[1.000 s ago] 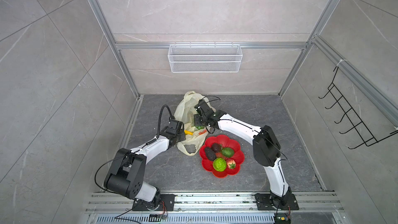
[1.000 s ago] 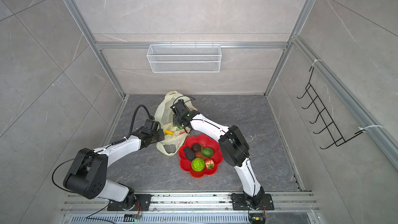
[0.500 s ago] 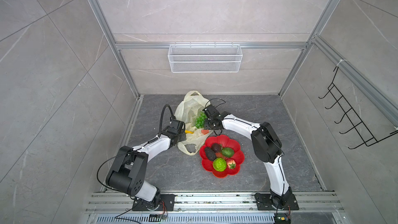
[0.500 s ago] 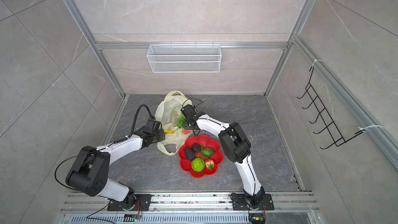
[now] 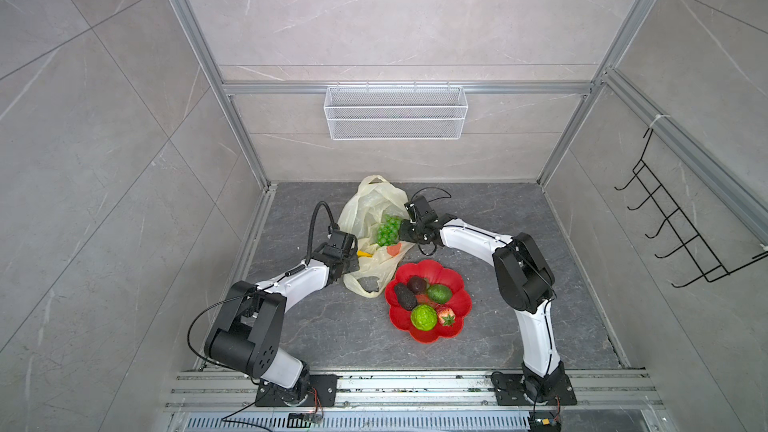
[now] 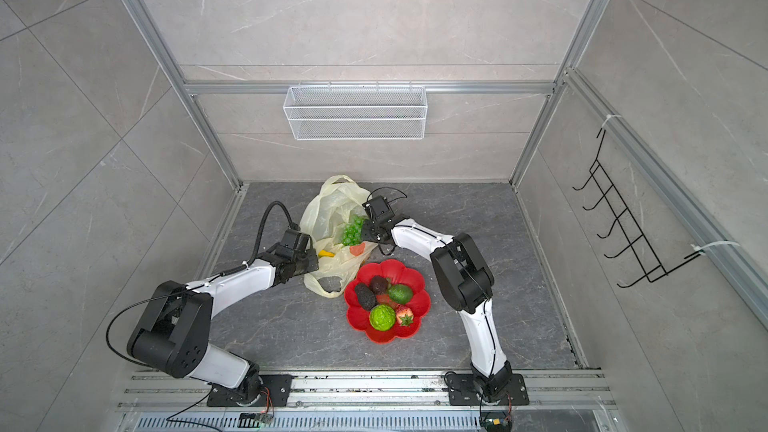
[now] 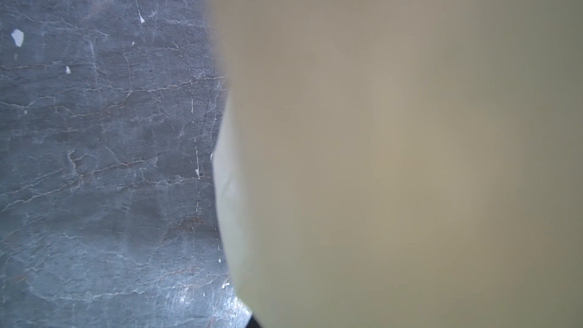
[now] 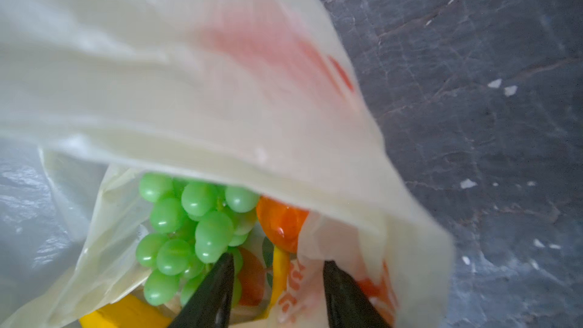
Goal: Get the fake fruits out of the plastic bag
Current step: 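Grasp the orange fruit inside the bag with the right gripper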
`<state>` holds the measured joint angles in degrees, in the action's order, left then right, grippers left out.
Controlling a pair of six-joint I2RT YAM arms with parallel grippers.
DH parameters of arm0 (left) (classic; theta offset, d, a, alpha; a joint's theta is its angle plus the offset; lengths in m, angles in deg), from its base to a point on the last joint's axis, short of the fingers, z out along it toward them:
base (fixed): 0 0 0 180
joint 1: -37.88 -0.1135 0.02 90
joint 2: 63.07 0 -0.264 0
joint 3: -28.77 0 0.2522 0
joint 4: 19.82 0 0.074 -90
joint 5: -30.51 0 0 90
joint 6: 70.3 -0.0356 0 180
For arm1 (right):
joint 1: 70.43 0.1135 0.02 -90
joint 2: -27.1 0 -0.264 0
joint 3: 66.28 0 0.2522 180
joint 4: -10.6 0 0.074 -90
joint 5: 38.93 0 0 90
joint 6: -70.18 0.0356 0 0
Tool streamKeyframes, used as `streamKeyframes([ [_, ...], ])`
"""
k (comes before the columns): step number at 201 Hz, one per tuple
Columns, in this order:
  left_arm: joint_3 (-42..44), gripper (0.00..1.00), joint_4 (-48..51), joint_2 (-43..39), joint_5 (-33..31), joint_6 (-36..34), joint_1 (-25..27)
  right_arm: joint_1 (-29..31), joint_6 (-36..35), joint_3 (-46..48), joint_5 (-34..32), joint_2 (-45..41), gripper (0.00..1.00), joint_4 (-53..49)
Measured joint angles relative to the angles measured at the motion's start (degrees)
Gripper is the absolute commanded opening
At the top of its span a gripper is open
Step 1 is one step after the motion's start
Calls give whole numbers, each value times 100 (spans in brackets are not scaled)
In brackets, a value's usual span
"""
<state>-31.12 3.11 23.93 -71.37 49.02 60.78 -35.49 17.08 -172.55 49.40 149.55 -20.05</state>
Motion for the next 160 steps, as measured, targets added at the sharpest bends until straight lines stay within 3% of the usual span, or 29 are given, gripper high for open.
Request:
streamKeyframes([
  [85, 0, 0, -22, 57, 4, -22, 0, 155, -153, -516, -120, -55, 46, -164],
  [134, 0, 0, -22, 57, 2, -22, 0, 125, -203, -1963, -339, 577, 46, -699],
  [160, 0, 0, -24, 57, 0, -24, 0, -2, -219, -2118, -542, 848, 47, -1051],
])
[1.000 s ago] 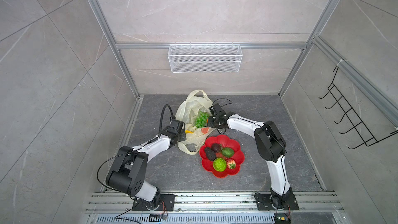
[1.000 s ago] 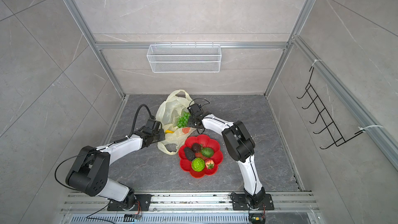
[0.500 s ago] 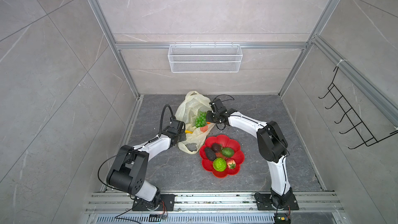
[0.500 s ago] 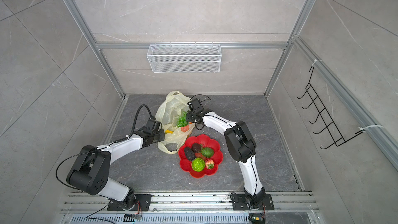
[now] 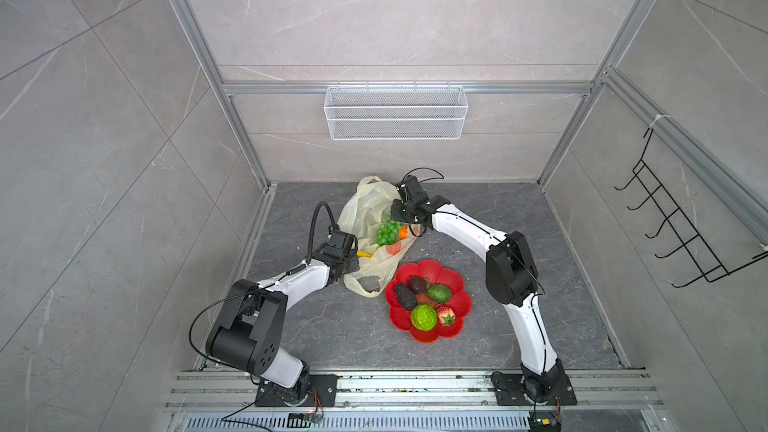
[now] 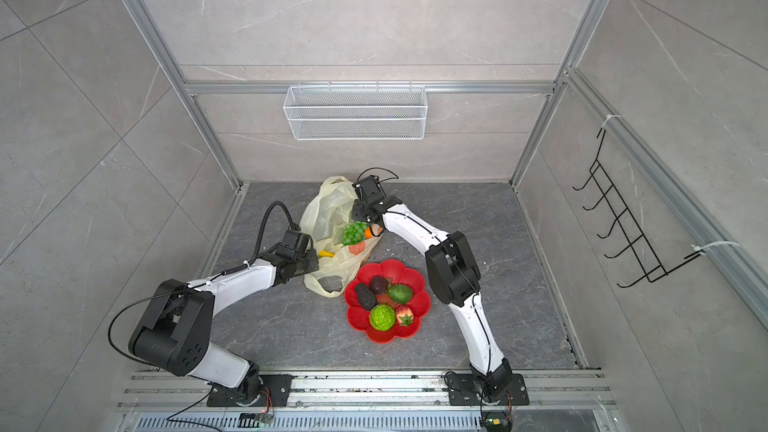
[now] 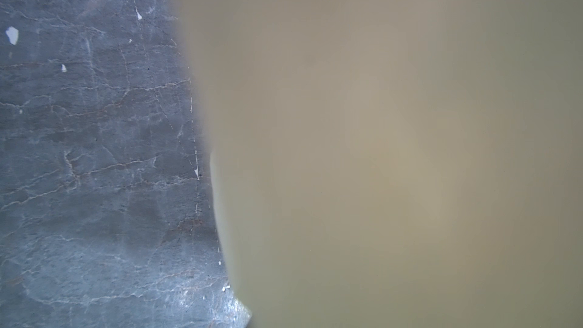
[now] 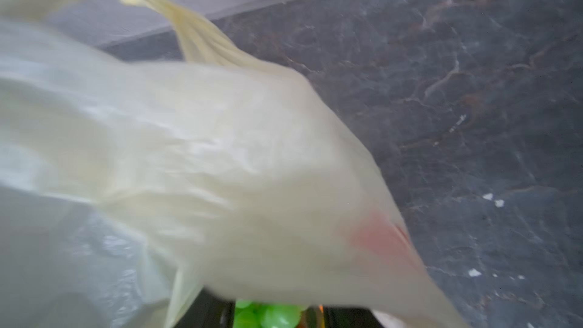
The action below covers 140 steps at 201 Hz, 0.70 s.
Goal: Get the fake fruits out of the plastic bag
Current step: 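Grasp the orange fruit inside the bag with the right gripper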
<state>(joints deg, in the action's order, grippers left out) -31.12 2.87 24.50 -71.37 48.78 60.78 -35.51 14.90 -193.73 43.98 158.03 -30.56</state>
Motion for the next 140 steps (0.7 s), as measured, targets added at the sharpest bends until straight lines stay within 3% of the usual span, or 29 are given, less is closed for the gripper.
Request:
streamKeyframes([
  [68, 0, 0, 0, 0, 2, 0, 0, -140, 0, 492, 46, 74, 46, -197],
  [140, 0, 0, 0, 0, 0, 0, 0, -155, 22, 557, 240, 74, 35, 26],
])
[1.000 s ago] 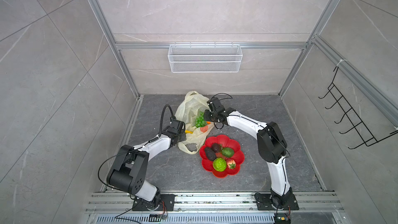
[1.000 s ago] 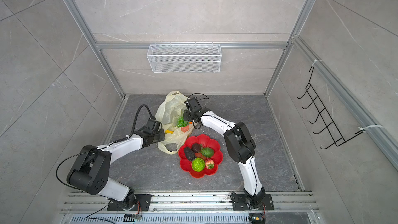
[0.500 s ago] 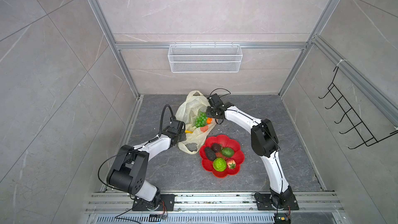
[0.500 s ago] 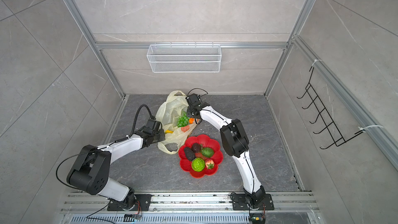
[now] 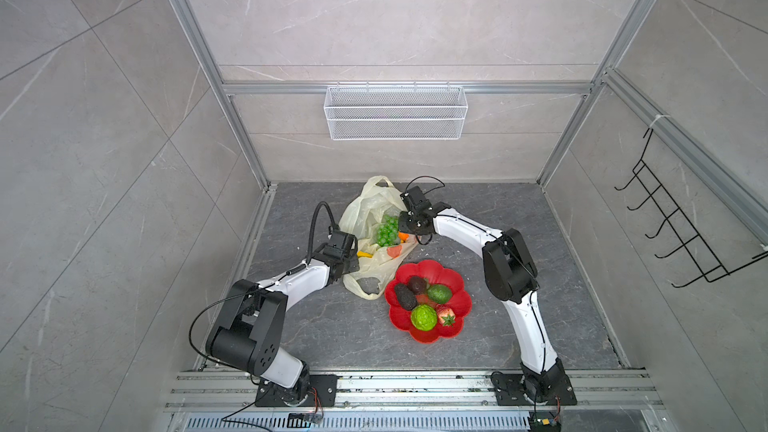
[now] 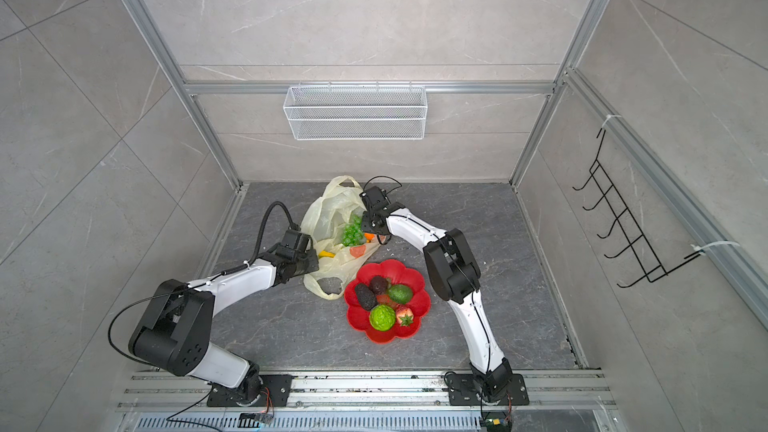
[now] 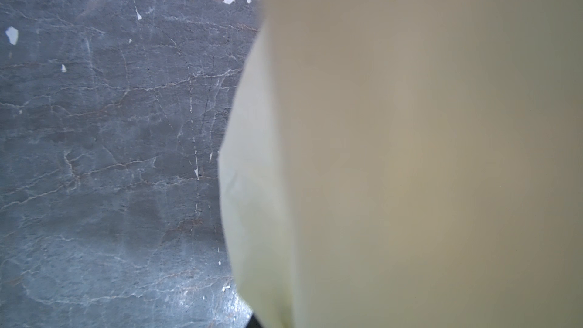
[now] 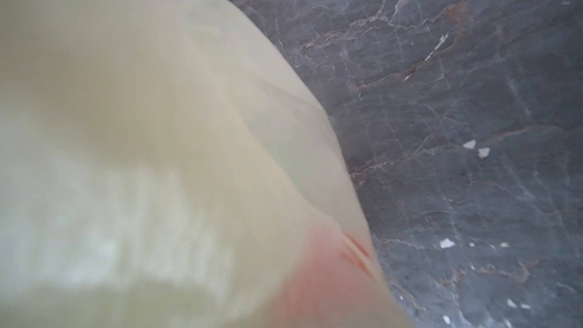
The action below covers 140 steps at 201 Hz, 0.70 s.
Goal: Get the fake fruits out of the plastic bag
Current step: 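Grasp the orange fruit inside the bag with the right gripper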
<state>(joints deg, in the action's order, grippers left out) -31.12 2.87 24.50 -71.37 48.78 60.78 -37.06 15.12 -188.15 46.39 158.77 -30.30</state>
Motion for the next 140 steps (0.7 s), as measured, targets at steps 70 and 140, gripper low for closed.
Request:
streamKeyframes([
  [70, 0, 0, 2, 0, 0, -9, 0, -90, 28, -201, 26, 79, 12, 15],
  [140, 0, 0, 2, 22, 0, -17, 0, -87, 22, -201, 175, 96, 0, 24],
])
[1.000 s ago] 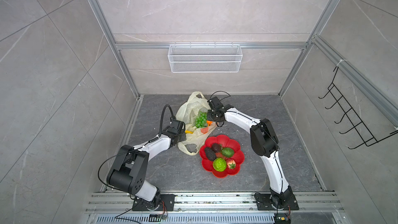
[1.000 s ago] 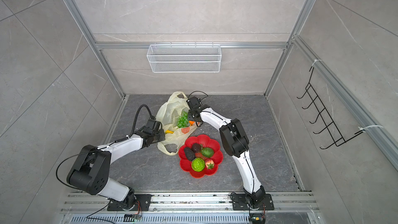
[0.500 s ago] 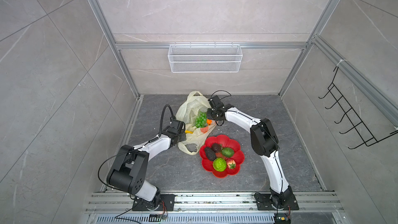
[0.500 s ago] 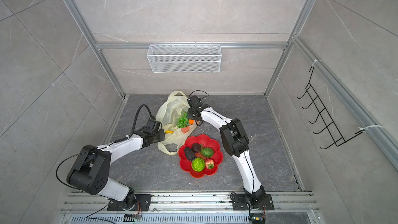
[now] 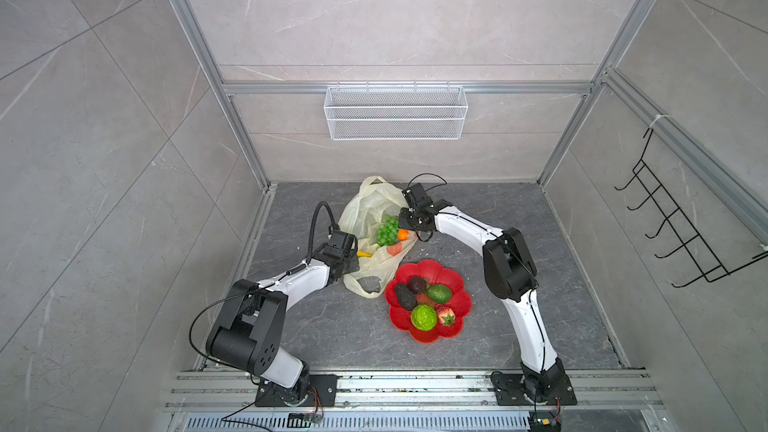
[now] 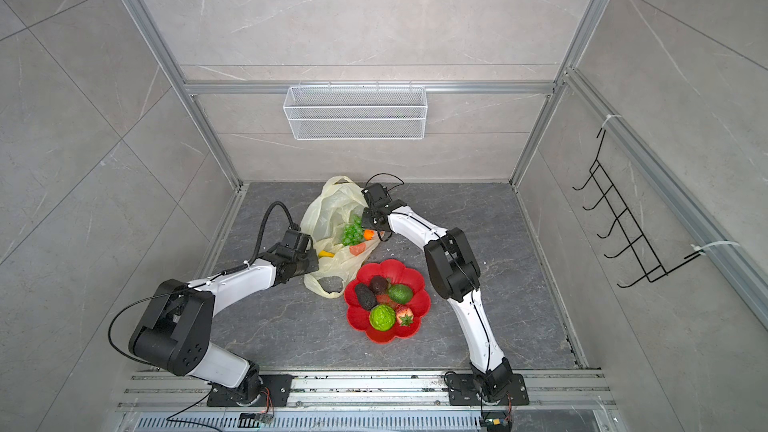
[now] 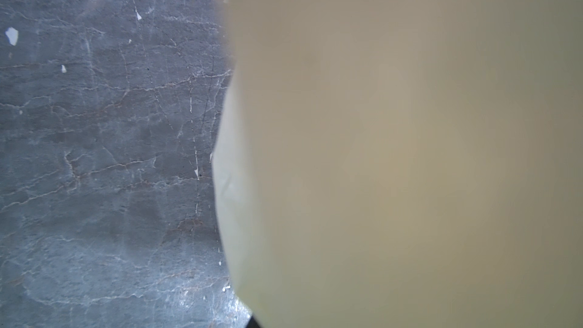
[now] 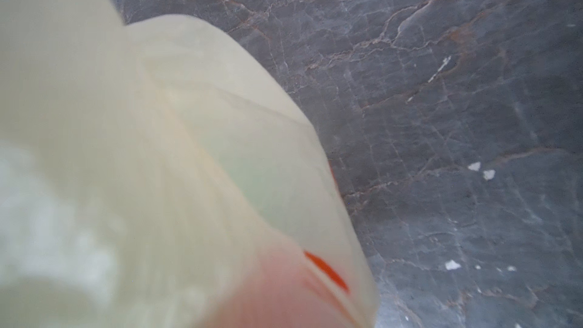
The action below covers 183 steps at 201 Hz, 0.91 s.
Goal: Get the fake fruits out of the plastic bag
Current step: 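Grasp the orange fruit inside the bag with the right gripper, then carry the orange fruit out of the bag over the red plate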
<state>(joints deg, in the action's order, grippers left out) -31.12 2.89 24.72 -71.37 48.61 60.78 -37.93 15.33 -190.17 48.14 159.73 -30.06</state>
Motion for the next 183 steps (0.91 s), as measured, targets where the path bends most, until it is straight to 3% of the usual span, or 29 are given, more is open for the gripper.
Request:
streamKeyframes([
  [129, 0, 0, 0, 61, -2, 0, 0, 361, -155, 476, 232, -1318, 0, 138],
  [183, 0, 0, 0, 70, -4, 0, 0, 693, -479, 1690, 35, -2653, 0, -105],
])
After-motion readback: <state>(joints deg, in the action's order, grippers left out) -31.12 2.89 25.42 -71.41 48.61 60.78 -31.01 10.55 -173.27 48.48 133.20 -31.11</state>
